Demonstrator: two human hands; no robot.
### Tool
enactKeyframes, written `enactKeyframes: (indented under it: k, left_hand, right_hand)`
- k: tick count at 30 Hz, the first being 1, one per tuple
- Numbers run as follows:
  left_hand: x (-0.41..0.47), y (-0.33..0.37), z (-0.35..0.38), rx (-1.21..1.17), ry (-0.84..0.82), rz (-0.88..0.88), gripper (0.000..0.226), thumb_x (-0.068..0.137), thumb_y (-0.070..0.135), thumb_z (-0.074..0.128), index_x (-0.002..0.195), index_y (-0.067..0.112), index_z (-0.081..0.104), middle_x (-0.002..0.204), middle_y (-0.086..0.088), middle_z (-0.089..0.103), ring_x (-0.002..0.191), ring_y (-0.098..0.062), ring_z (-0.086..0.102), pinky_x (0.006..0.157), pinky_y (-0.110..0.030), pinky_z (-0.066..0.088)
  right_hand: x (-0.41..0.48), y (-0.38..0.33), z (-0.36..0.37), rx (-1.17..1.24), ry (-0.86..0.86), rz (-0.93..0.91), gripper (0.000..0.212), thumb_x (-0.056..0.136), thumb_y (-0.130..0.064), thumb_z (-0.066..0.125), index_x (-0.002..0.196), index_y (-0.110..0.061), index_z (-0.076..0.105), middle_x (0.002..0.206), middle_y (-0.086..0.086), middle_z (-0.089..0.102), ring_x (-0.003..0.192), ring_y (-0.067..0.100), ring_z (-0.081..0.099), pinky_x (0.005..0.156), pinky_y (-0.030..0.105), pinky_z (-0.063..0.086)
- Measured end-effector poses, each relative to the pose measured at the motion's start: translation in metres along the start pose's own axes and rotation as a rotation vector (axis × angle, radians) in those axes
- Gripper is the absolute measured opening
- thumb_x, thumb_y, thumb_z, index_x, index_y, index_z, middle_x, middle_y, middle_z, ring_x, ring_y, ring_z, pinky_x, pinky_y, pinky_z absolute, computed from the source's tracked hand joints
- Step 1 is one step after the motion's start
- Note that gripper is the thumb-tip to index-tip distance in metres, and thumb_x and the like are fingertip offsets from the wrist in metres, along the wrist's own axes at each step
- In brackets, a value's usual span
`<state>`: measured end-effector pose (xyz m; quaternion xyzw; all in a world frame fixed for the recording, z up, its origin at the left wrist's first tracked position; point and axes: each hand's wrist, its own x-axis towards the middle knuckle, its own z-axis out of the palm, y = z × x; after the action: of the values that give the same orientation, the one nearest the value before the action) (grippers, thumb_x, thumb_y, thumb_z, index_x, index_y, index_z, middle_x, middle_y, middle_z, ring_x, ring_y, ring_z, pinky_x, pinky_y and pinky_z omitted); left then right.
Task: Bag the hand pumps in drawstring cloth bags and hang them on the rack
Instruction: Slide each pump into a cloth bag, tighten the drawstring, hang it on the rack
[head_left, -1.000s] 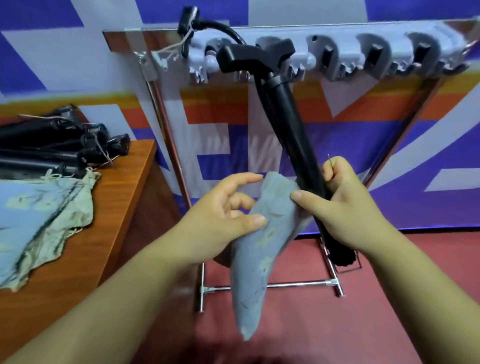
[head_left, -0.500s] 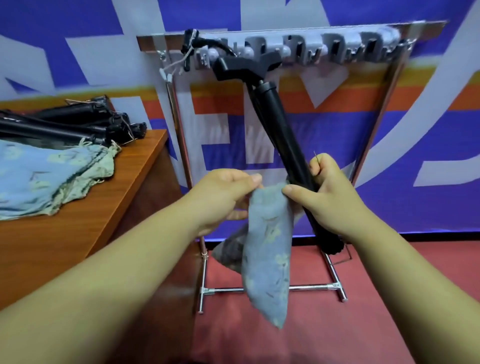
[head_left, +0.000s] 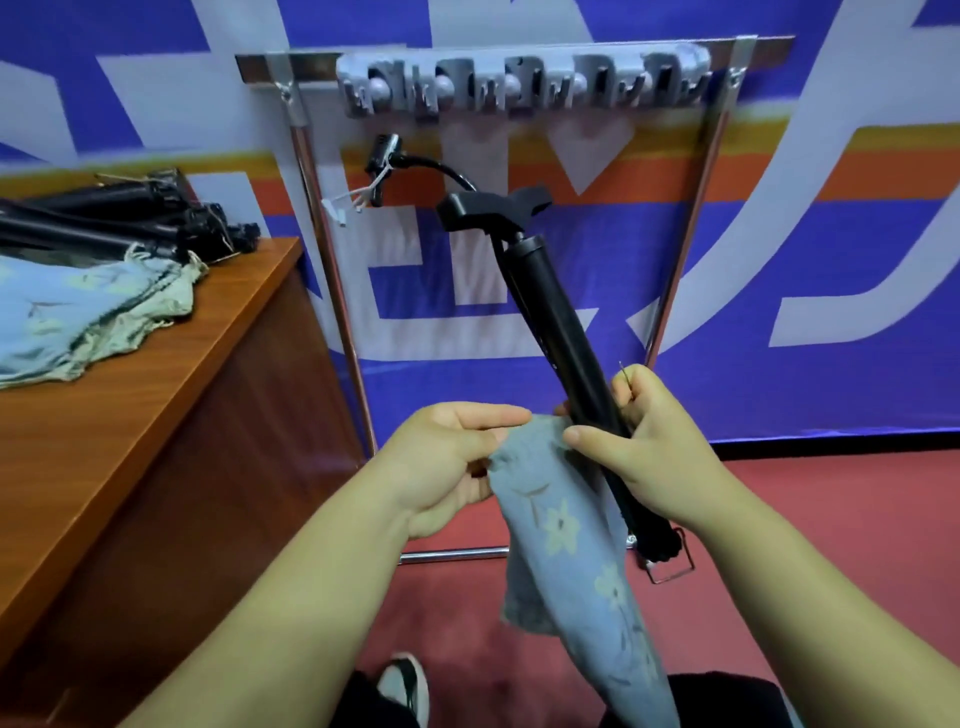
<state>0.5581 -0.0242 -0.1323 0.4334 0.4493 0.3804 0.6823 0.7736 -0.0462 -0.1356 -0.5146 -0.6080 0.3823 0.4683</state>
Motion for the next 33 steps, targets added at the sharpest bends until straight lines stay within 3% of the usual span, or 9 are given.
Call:
enactKeyframes:
  k: [5,8,12,16,18,21,25,29,33]
  left_hand:
    - [0.02,-0.026,-0.037,-0.109,0.065,0.052,0.025,0.099,-0.004,0.056,0.103,0.012,0.075,0.092,-0.01,0.076,0.079,-0.021,0.07,0.074,-0.037,0.058]
    - [0.042,-0.035,-0.054,-0.123,0.088,0.072,0.025,0.096,-0.007,0.057,0.104,0.01,0.074,0.081,-0.004,0.077,0.069,-0.015,0.071,0.067,-0.029,0.06]
    - [0.083,-0.064,-0.084,0.015,0.273,0.107,0.021,0.092,-0.007,0.065,0.092,0.011,0.076,0.079,-0.005,0.077,0.071,-0.015,0.07,0.07,-0.028,0.056]
    - [0.107,-0.101,-0.113,0.259,0.211,-0.038,0.03,0.093,-0.008,0.061,0.085,0.016,0.078,0.08,-0.004,0.077,0.082,-0.019,0.067,0.08,-0.03,0.052]
    - [0.117,-0.11,-0.118,0.358,0.207,-0.075,0.032,0.095,-0.006,0.059,0.087,0.019,0.078,0.073,0.002,0.076,0.072,-0.011,0.067,0.066,-0.018,0.052]
    - [0.134,-0.121,-0.12,0.496,0.229,-0.072,0.023,0.098,0.002,0.06,0.105,0.017,0.077,0.065,0.011,0.072,0.051,0.005,0.06,0.045,-0.008,0.043]
    - [0.149,-0.137,-0.134,0.668,0.331,0.008,0.031,0.092,0.002,0.068,0.119,0.016,0.073,0.078,0.007,0.069,0.05,0.009,0.052,0.054,-0.006,0.041]
    - [0.154,-0.147,-0.156,0.679,0.348,-0.101,0.053,0.084,-0.011,0.069,0.134,0.007,0.064,0.066,0.002,0.065,0.05,0.003,0.05,0.053,-0.008,0.041]
    - [0.156,-0.158,-0.162,0.689,0.331,-0.171,0.068,0.082,-0.015,0.069,0.144,0.008,0.055,0.113,-0.005,0.07,0.086,-0.012,0.061,0.082,-0.025,0.049]
  right_hand:
    - [0.013,0.023,0.038,-0.028,-0.015,0.065,0.052,0.081,-0.007,0.079,0.084,-0.015,0.028,0.056,-0.017,0.053,0.054,0.004,0.042,0.057,0.022,0.036]
    - [0.028,0.037,0.059,-0.034,0.003,0.119,0.056,0.071,-0.032,0.082,0.082,-0.021,0.028,0.07,0.016,0.052,0.063,0.016,0.041,0.061,0.038,0.035]
    - [0.048,0.078,0.065,-0.052,-0.005,0.199,0.061,0.067,-0.044,0.08,0.081,-0.021,0.026,0.079,0.012,0.047,0.068,0.021,0.037,0.063,0.055,0.036]
    - [0.061,0.124,0.06,-0.088,-0.03,0.279,0.06,0.067,-0.045,0.08,0.081,-0.02,0.027,0.081,0.029,0.051,0.071,0.021,0.044,0.072,0.063,0.042]
    - [0.066,0.143,0.061,-0.125,-0.037,0.301,0.058,0.07,-0.044,0.08,0.081,-0.02,0.029,0.083,0.033,0.053,0.069,0.019,0.046,0.071,0.061,0.044]
    - [0.074,0.165,0.062,-0.155,-0.042,0.291,0.046,0.084,-0.033,0.077,0.083,-0.019,0.033,0.076,0.015,0.066,0.064,0.016,0.054,0.065,0.041,0.044]
    - [0.084,0.181,0.051,-0.177,-0.064,0.276,0.039,0.094,-0.035,0.066,0.084,-0.017,0.033,0.085,0.01,0.075,0.066,0.018,0.064,0.068,0.035,0.047]
    - [0.078,0.187,0.041,-0.344,-0.068,0.293,0.046,0.092,-0.041,0.067,0.086,-0.007,0.036,0.079,0.009,0.069,0.047,0.011,0.053,0.051,0.029,0.04]
    - [0.077,0.198,0.036,-0.441,-0.123,0.292,0.049,0.091,-0.048,0.066,0.086,-0.01,0.035,0.071,0.012,0.056,0.042,0.012,0.039,0.049,0.029,0.036]
